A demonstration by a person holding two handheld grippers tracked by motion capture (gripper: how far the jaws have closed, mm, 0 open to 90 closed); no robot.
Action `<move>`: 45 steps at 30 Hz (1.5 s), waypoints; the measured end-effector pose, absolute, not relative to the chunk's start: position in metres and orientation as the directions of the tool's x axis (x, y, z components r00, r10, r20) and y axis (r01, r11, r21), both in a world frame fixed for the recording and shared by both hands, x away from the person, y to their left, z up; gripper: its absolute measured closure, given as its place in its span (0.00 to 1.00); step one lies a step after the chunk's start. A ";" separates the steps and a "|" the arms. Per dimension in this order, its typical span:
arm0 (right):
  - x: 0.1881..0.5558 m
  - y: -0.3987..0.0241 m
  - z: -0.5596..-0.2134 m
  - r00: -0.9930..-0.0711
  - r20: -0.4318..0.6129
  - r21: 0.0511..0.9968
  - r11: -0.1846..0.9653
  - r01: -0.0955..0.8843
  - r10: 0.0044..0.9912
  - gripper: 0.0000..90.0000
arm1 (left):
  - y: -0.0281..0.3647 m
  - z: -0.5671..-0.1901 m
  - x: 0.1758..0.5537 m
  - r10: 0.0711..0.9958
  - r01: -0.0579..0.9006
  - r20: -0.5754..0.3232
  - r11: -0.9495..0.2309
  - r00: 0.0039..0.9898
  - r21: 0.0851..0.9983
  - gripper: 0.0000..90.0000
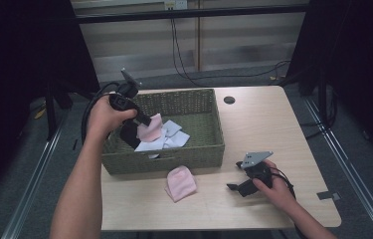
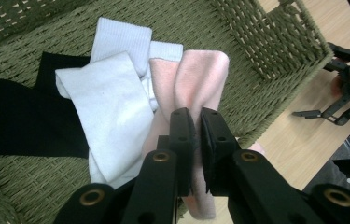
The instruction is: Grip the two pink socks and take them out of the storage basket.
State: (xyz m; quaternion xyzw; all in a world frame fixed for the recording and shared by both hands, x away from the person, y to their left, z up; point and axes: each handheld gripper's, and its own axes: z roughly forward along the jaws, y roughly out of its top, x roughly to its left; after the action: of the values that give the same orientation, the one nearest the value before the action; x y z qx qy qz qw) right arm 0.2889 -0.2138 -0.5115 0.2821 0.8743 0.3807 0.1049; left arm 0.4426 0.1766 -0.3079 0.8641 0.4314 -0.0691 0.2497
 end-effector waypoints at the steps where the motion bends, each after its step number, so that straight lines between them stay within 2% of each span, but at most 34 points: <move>1: 0.289 -0.214 -0.512 -0.818 0.032 0.725 0.550 0.414 0.574 0.12 | 0.177 -0.308 0.443 0.711 0.780 -0.335 -0.503 0.618 0.372 0.93; 25: 0.289 -0.214 -0.511 -0.817 0.033 0.725 0.549 0.416 0.575 0.12 | 0.153 -0.273 0.417 0.639 0.717 -0.328 -0.592 0.696 0.367 0.92; 32: 0.289 -0.214 -0.511 -0.817 0.033 0.725 0.549 0.416 0.575 0.12 | 0.145 -0.271 0.407 0.614 0.687 -0.309 -0.637 0.727 0.350 0.92; 45: 0.289 -0.214 -0.511 -0.818 0.034 0.725 0.549 0.416 0.575 0.12 | 0.132 -0.270 0.382 0.553 0.630 -0.302 -0.675 0.777 0.385 0.91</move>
State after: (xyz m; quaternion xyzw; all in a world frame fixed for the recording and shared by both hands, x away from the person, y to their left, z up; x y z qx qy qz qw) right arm 0.2886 -0.2138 -0.5115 0.2835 0.8740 0.3807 0.1043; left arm 0.3817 0.1324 -0.2695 0.9115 0.3243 -0.0804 0.2399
